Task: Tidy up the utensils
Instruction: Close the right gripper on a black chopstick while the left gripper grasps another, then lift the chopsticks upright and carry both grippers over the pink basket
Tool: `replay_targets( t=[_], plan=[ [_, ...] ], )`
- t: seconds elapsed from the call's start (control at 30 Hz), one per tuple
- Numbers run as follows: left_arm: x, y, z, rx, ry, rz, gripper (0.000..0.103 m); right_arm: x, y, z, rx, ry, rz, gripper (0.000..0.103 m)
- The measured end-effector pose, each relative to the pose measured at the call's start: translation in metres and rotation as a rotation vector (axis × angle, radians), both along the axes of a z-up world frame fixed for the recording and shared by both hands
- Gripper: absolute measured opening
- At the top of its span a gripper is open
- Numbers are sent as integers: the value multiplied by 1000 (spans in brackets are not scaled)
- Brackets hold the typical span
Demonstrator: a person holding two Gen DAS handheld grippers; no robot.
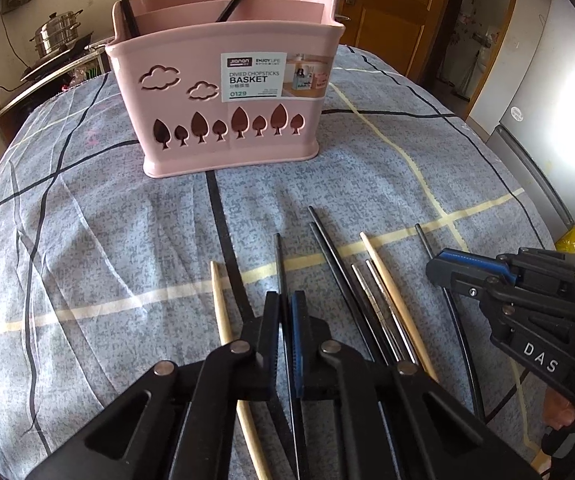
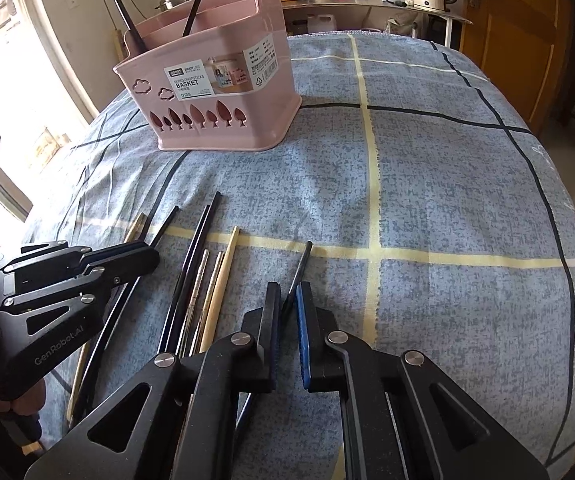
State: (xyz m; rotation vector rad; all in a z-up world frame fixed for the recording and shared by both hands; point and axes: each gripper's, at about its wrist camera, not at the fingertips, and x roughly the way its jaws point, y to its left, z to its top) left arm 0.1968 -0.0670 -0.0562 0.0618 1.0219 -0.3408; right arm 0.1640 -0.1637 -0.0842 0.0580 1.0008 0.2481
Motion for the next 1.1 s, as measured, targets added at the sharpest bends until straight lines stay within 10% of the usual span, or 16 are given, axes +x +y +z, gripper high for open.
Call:
replay_targets(
  t=[0.67, 1.1],
  plan=[
    [-19, 37, 137, -203, -264, -16, 5, -32, -18, 122, 76, -372, -18, 5],
    [-31, 41, 154, -218, -335, -35, 5, -50, -28, 156, 94, -502, -44, 4]
  ],
)
